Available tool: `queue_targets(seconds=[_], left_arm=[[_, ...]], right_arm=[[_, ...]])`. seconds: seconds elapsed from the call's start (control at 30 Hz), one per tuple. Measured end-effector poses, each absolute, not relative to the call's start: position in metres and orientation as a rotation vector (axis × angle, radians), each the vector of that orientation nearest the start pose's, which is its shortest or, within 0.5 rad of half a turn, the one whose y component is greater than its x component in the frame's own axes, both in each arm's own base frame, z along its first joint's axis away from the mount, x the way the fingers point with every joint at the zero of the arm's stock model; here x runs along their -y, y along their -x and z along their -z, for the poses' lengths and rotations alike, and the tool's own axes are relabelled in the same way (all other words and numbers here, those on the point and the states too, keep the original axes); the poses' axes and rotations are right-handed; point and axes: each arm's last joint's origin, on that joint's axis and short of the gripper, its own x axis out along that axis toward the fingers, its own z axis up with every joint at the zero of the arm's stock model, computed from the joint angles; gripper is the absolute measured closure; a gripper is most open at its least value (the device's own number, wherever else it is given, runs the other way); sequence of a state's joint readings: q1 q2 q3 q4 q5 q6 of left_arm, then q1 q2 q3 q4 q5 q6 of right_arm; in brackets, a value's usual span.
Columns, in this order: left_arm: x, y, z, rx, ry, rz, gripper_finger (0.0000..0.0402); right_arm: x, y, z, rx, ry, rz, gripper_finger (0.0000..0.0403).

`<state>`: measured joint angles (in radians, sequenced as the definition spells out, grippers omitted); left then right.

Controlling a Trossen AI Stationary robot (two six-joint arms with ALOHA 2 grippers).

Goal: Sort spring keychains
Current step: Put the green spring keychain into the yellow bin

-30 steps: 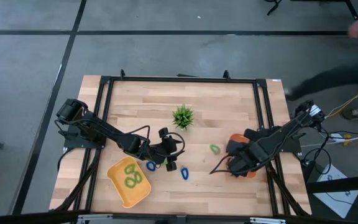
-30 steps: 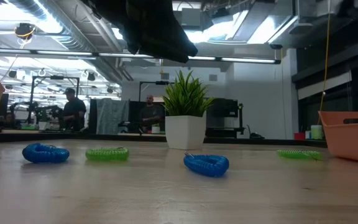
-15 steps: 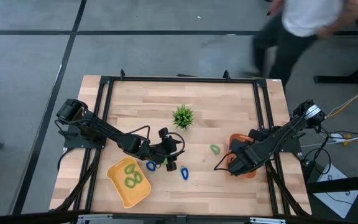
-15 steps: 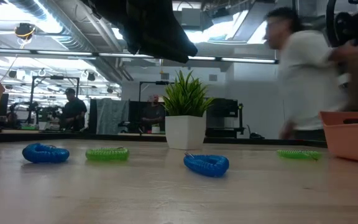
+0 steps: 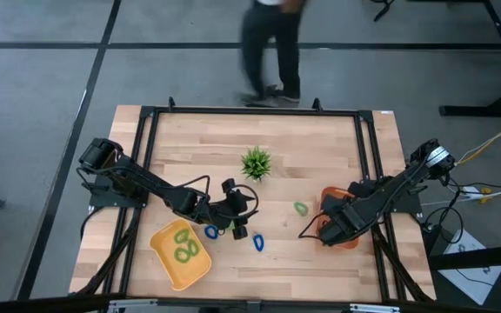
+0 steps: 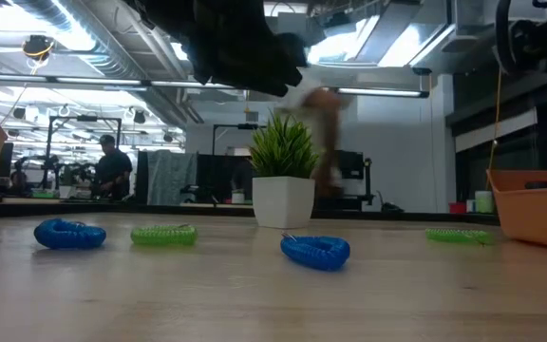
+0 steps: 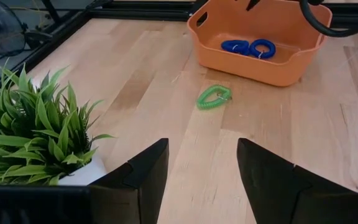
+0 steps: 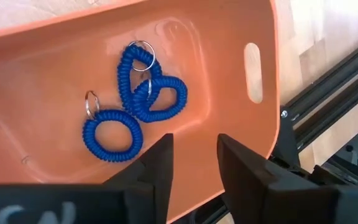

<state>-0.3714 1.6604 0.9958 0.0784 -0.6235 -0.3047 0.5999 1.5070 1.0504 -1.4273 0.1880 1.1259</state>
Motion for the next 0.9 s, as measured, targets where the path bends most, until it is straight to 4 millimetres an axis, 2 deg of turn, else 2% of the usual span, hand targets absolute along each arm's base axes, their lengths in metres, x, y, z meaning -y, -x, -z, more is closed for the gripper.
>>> queue_targets(seconds=[0.17, 0.3, 0.5, 0.7, 0.9], left_arm=[[0.113, -0.331, -0.21, -0.513, 0.07, -0.243, 0.0216], [0.115, -0.331, -0.206, -0.576, 0.127, -0.125, 0.0224], [0.114, -0.326, -0.199, -0.695, 0.228, -0.065, 0.024], [0.11, -0.319, -0.19, -0.849, 0.343, -0.04, 0.0259], [0.103, -0.313, -0.184, -0.965, 0.35, -0.059, 0.0272]], right_arm=[[-0.123, -0.188, -0.22, -1.561, -0.146, 0.64, 0.0268], [-0.126, -0.193, -0.218, -1.523, -0.183, 0.597, 0.0272], [-0.129, -0.2, -0.217, -1.45, -0.209, 0.556, 0.0276], [-0.129, -0.219, -0.218, -1.275, -0.187, 0.478, 0.0276], [-0.132, -0.239, -0.22, -1.156, -0.209, 0.339, 0.0276]])
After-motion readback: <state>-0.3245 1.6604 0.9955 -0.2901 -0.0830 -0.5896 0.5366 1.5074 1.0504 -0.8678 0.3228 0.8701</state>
